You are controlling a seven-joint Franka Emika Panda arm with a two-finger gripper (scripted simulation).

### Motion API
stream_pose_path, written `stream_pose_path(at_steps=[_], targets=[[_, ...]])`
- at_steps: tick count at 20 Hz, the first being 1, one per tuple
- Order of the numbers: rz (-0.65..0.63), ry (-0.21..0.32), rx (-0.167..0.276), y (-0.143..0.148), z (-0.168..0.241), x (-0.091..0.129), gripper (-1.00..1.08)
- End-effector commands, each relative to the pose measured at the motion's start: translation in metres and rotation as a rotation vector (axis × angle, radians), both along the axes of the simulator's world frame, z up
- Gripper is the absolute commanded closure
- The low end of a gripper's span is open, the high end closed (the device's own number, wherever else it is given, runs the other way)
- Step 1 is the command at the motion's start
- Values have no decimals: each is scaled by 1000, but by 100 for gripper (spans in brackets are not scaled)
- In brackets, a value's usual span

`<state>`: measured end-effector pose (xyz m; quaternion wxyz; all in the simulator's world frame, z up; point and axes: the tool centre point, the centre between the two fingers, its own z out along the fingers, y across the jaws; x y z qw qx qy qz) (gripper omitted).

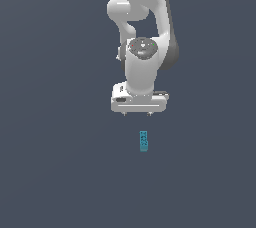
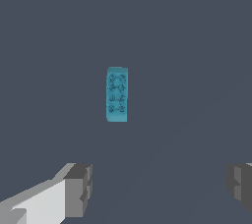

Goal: Pick up the object and move it to a goal position.

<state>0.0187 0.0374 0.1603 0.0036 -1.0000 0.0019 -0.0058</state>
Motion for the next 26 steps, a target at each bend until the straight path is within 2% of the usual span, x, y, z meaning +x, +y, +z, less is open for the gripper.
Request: stream_pose_path(at_steps=[1,13,26], targets=[[-2,2,-1,4,-10,8,-92],[-16,10,-5,28,-71,47,-92],[-19,13,-7,34,-91,54,-92]])
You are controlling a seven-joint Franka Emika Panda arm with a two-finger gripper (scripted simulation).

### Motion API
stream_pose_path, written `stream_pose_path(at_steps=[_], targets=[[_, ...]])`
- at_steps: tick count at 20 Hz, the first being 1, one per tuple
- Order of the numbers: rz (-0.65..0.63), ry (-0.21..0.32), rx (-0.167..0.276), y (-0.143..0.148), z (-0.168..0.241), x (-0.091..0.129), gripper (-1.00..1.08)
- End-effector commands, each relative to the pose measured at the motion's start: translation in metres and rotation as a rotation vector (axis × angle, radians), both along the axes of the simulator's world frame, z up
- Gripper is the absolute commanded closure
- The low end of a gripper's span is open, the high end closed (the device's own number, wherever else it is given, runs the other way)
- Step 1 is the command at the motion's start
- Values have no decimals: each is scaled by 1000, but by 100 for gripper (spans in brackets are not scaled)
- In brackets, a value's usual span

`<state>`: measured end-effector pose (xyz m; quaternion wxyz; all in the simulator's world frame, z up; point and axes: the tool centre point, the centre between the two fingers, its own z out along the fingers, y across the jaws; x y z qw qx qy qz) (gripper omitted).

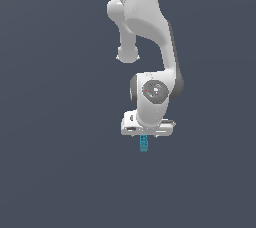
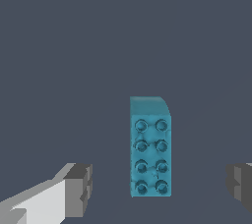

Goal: Pick up the object and move it to a goal position.

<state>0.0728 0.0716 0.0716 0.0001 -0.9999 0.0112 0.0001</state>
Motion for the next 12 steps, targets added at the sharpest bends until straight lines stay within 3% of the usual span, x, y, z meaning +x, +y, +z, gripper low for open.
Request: stream_pose_path(at_steps=[1,12], targets=[[0,1,0,0,-5,0,-92],[-1,0,0,0,-49,0,-92]])
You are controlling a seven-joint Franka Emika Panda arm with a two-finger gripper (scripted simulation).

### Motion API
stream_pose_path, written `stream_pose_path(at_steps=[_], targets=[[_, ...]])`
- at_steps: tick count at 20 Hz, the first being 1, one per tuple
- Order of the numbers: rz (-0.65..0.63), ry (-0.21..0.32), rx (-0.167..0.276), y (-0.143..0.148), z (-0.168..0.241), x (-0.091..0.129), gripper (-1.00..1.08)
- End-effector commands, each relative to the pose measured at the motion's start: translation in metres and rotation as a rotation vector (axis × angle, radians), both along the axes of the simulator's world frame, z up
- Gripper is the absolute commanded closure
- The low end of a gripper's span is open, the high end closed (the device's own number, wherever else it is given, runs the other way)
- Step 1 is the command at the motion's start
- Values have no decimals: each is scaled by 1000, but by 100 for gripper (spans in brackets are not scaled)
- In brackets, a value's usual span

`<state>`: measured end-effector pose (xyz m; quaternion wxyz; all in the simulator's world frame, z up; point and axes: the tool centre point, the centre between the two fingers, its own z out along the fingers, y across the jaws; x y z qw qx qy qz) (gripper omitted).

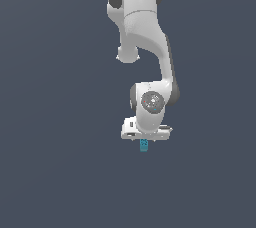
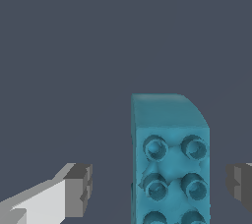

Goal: Pick up the object and move it to a goal position.

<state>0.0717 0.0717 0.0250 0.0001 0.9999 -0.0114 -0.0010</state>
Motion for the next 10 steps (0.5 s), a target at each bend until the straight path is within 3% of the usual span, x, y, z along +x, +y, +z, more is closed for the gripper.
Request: stream_pose_path(at_steps=[1,3,4,10], targets=[[0,-2,0,0,-3,1,-92],[0,-2,0,0,-3,2,-92],[0,-2,0,0,-3,2,108],[0,-2,0,0,-3,2,108]])
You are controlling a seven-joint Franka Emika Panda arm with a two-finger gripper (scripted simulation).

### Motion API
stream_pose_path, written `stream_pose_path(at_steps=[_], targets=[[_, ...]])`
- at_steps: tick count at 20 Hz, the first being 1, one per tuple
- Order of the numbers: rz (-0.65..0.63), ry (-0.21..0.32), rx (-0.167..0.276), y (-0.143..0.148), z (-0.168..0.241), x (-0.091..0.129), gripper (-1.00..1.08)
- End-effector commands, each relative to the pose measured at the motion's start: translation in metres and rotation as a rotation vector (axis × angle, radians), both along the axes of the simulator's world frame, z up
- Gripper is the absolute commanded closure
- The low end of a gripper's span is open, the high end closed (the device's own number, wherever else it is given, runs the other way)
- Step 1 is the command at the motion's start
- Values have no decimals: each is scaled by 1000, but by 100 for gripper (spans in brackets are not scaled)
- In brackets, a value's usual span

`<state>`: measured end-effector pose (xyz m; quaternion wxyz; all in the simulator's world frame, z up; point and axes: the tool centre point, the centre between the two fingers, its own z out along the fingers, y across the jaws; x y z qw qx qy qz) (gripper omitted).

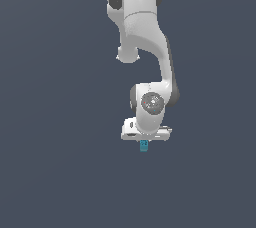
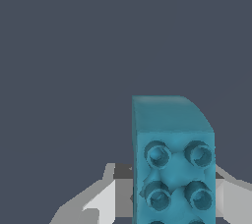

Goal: Pick up the object and move it to a goal position.

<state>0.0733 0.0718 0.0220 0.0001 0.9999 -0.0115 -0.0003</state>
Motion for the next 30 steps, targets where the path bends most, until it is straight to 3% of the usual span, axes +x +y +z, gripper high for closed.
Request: stream_pose_path(at_steps=[1,15,30], targets=[[0,-1,0,0,0,0,108],[0,0,0,-19,29,-6,108],[0,0,1,-106,165,-32,108]])
